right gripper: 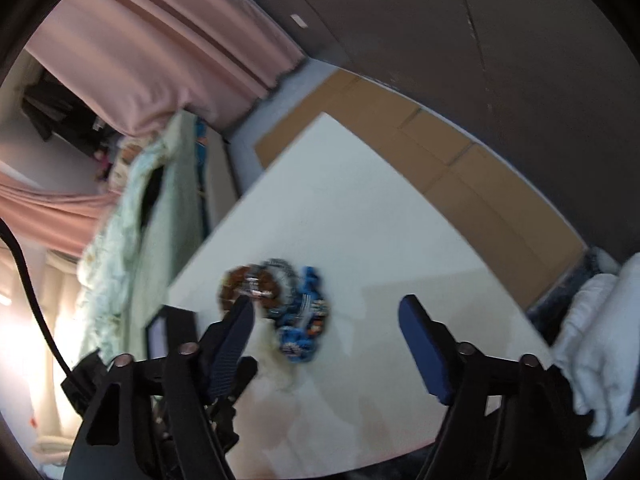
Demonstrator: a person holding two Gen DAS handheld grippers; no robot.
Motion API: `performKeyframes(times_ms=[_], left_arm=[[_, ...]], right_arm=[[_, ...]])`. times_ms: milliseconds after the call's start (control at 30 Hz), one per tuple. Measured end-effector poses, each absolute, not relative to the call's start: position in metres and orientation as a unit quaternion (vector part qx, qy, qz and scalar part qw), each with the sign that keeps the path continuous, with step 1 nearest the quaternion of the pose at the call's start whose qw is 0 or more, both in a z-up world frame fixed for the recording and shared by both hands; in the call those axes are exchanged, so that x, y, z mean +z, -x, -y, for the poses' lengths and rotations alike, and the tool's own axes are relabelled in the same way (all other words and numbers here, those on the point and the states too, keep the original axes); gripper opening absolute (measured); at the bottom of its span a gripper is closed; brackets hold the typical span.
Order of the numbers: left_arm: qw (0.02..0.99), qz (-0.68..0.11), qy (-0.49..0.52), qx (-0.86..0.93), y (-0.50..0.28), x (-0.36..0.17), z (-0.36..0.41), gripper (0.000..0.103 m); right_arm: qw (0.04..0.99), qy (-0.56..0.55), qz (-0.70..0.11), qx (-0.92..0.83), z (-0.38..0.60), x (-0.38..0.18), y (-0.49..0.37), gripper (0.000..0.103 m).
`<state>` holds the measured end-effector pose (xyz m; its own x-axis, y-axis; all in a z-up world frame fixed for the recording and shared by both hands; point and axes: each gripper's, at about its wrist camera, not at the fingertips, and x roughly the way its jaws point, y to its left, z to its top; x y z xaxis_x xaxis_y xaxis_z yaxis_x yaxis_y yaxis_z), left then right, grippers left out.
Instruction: Organize jewelry
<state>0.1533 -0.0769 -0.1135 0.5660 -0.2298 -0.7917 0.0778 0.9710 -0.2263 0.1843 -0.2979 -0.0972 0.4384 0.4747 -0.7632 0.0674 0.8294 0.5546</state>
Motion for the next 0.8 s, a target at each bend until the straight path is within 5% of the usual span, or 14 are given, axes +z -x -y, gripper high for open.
performKeyframes(times_ms=[100,200,267,300,333,800], left_arm=[[0.882,-0.459,0.069,-0.086,-0.158,-0.119,0.080,0.073],[0.883,-0.461,0.041,-0.083,-0.161,-0.124,0.086,0.060],[0.886,-0.458,0.006,-0.070,-0.161,-0.121,0.087,0.034],[0.885,-0.462,-0.001,-0.065,-0.162,-0.120,0.084,0.013],[0.884,-0.462,0.010,-0.069,-0.161,-0.119,0.078,0.005],[0.901,-0.415,0.101,-0.075,-0.148,-0.076,0.030,0.001]], right_arm=[[0.801,-0.273,-0.519,0.126,0.301,-0.101,-0.189,0.072],[0.797,-0.271,-0.523,0.130,0.298,-0.103,-0.193,0.072],[0.794,-0.271,-0.526,0.135,0.294,-0.105,-0.193,0.070],[0.794,-0.272,-0.526,0.139,0.293,-0.107,-0.193,0.061],[0.791,-0.271,-0.530,0.143,0.291,-0.110,-0.194,0.052],[0.776,-0.228,-0.574,0.126,0.259,-0.134,-0.203,0.048]])
